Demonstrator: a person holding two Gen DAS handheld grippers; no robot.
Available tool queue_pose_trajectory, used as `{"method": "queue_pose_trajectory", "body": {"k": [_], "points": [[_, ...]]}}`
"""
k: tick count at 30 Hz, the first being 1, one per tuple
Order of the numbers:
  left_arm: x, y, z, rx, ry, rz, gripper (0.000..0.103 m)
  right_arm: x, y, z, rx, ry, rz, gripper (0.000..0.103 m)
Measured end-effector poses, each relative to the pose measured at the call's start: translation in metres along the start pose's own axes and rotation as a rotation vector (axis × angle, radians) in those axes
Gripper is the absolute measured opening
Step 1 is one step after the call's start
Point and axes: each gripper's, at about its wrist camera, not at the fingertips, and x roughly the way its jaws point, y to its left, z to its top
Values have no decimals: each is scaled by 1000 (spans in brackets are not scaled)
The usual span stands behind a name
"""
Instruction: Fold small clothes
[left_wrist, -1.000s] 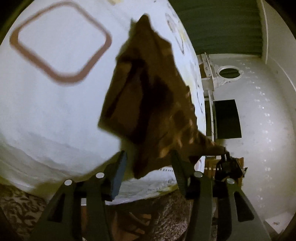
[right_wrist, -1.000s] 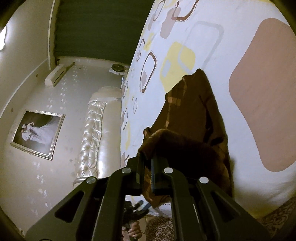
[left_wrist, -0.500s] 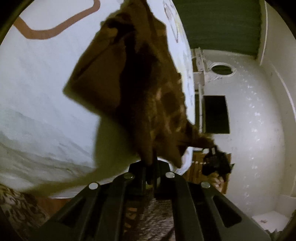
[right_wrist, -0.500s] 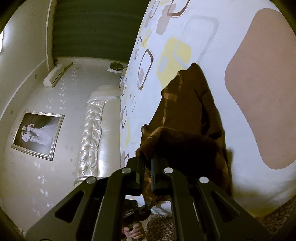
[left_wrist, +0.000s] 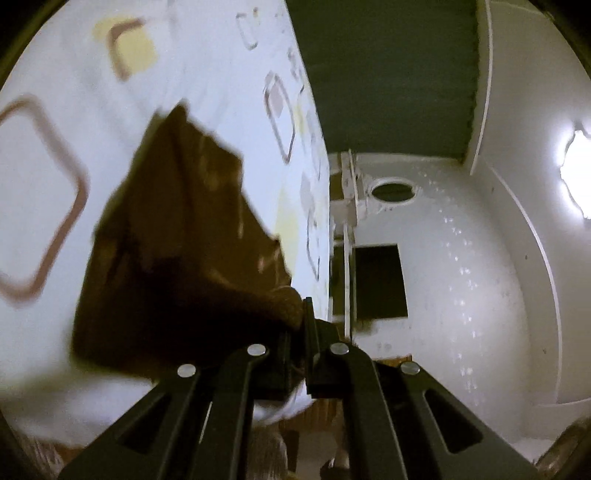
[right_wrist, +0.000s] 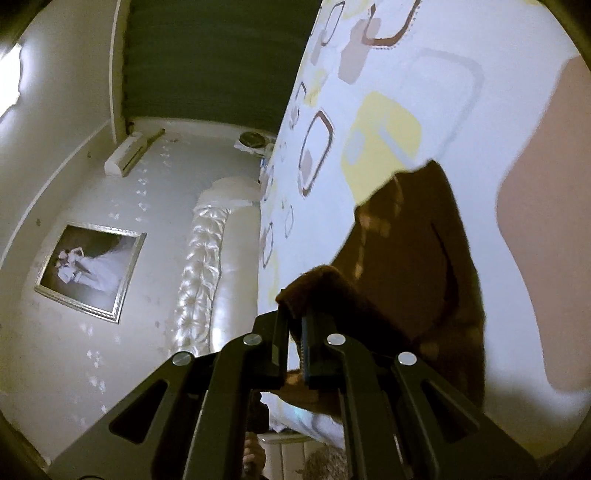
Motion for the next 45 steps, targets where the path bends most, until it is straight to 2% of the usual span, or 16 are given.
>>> {"method": "queue_pose_trajectory", "body": {"k": [4,6,11,19,23,25,29,31,33,35,37,40,43,45], "points": [[19,-7,43,14,-47,3,5,23,-6,27,21,-14,6,5],[33,-8,64,19,-68,31,5,37,-11,41,25,-17,1,5],[59,13,92,-3,-80,88,5,74,-35,68,64,-16,-31,5],[81,48,117,-56,-112,148,5,97,-63,92,103,-43,-63,5],[82,73,122,-109,-112,191,5,106,-82,96,136,-33,-114,5],[82,86,122,-141,-100,217,5,109,-90,95,150,-33,-149,8],[79,99,125,-199,-93,191,7,107,-107,95,215,-56,-127,9],[76,97,127,-203,-92,172,17,106,-105,95,202,-56,-128,11],[71,87,130,-167,-104,157,46,99,-101,96,178,-74,-135,18],[65,75,133,-124,-101,111,60,90,-98,97,163,-99,-141,24],[57,66,136,-104,-114,89,61,77,-95,98,149,-131,-162,25],[48,56,135,-86,-131,98,67,56,-88,94,131,-150,-152,25],[41,55,122,-84,-106,105,69,40,-76,81,78,-135,-174,25],[31,57,99,-57,-77,135,69,29,-69,64,40,-113,-192,28]]}}
